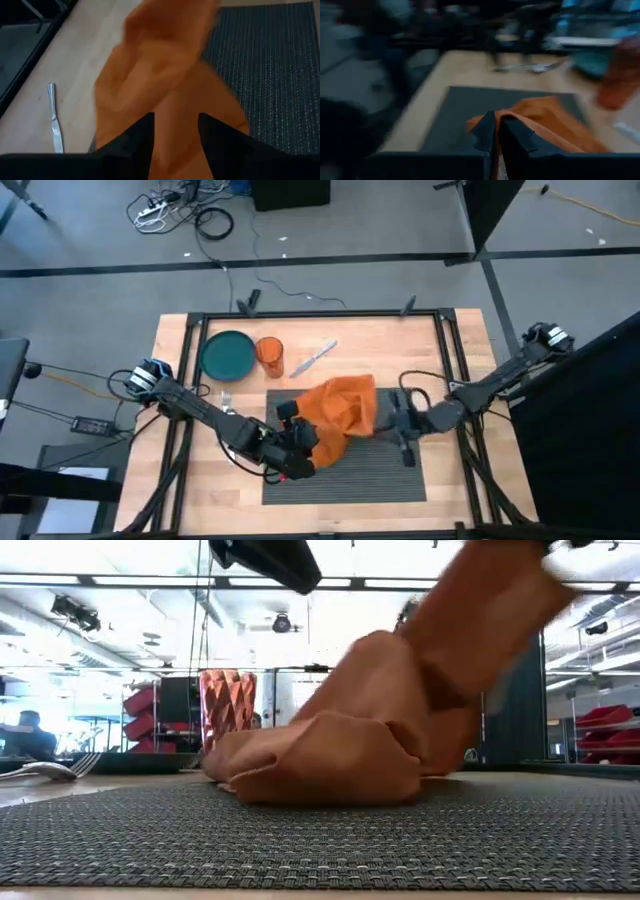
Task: Set table place
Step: Fold the orange table napkin on the black placemat
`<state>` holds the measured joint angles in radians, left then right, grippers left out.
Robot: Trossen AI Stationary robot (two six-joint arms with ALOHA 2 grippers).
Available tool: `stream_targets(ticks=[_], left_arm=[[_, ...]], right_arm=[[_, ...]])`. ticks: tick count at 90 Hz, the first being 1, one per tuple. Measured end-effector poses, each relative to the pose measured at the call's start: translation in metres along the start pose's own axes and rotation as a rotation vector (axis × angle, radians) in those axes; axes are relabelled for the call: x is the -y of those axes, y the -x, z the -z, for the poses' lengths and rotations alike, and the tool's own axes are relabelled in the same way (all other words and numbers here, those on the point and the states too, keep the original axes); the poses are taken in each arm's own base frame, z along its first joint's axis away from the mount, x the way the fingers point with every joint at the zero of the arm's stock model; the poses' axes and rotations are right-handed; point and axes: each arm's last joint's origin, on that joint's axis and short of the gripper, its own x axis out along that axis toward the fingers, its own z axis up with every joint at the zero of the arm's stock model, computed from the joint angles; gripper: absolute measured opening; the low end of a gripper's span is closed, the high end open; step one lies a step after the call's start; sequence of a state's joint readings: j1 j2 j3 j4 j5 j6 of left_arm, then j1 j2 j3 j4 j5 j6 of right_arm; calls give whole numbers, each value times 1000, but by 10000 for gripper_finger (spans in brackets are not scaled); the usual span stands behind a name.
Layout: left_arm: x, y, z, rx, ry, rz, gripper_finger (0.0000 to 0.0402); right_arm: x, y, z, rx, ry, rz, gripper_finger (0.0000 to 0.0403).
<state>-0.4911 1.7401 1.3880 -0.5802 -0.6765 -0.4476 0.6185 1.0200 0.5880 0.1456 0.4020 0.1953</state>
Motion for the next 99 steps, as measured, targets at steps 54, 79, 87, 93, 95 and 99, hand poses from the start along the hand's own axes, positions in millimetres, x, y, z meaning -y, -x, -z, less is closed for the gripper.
stream_targets(ticks=[54, 79, 87, 93, 95, 99], left_arm=[[78, -42, 50, -86, -283, 209, 137], [74, -71, 56, -141, -211, 207, 137], [76, -80, 58, -166, -194, 268, 137], [76, -88, 63, -186, -204, 263, 136], [76, -91, 65, -193, -207, 250, 136], [75, -96, 70, -216, -212, 226, 133]], right_arm=[[-9, -10, 34, -230, -16, 61, 0], [-9, -20, 44, -279, -26, 83, 0], [-10, -20, 44, -277, -29, 78, 0], [-10, -20, 44, -278, -28, 81, 0], [-10, -20, 44, -278, -28, 81, 0], [-10, -20, 44, -277, -29, 82, 0]])
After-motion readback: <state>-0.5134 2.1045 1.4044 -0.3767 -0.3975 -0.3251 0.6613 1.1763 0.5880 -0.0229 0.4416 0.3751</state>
